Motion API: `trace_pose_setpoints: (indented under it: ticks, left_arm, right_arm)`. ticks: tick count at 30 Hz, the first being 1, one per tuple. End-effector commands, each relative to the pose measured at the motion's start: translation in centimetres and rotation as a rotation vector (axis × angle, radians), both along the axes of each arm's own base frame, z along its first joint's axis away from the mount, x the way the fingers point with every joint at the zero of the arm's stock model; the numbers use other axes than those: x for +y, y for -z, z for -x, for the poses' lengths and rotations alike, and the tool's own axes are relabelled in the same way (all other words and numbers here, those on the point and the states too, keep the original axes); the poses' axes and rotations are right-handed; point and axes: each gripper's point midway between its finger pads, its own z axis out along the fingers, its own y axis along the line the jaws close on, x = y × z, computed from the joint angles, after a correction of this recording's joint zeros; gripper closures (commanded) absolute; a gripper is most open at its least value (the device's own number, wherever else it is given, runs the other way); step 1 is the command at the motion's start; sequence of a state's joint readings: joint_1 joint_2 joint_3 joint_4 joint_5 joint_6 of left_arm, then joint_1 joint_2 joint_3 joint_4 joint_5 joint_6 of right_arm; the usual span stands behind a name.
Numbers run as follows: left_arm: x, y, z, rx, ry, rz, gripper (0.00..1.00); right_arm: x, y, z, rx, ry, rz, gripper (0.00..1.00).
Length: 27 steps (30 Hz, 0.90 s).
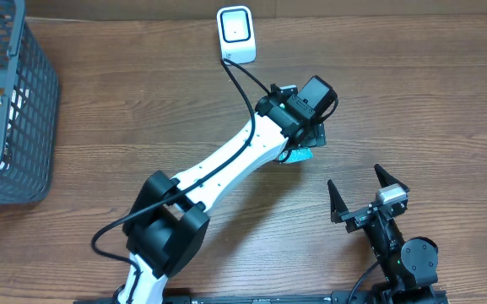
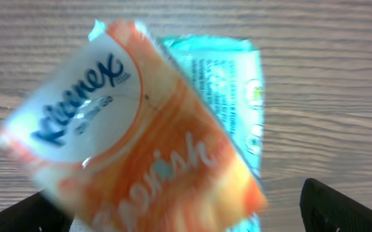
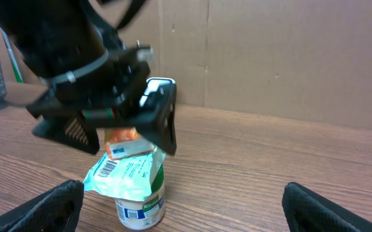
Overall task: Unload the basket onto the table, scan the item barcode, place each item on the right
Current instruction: 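Carry the held packs with the left gripper to the white scanner, then lower the packs onto the table and open the left gripper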
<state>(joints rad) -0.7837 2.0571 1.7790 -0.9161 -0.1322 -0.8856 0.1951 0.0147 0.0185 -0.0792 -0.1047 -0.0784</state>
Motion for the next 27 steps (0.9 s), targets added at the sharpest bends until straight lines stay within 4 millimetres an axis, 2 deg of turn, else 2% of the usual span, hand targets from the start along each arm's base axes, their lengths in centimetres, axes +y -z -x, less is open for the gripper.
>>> trace_pose_setpoints:
  ticks: [1, 11, 16, 20, 27]
  left_arm:
    - [0.4, -4.5, -0.7, -0.089, 0.020, 0.046, 0.00]
    - [2.3, -9.1, -1.5, -0.188, 0.089, 0.060, 0.00]
    - [2.8, -11.0, -1.4, -0.252, 0.215, 0.016, 0.00]
    - [2.9, -11.2, -1.3, -0.268, 0.278, -0.017, 0.00]
    - [3.3, -10.7, -0.8, -0.241, 0.281, -0.035, 0.00]
  right_arm:
    - [-0.1, 0.1, 0.0, -0.006, 0.004, -0.003, 0.00]
    - [-0.1, 0.1, 0.0, -0.006, 0.004, -0.003, 0.00]
    - [-0.1, 0.1, 0.0, -0.006, 0.004, -0.003, 0.00]
    - [-0.1, 0.1, 0.0, -0.006, 0.004, -0.003, 0.00]
    - [-0.1, 0.1, 0.0, -0.006, 0.004, -0.003, 0.00]
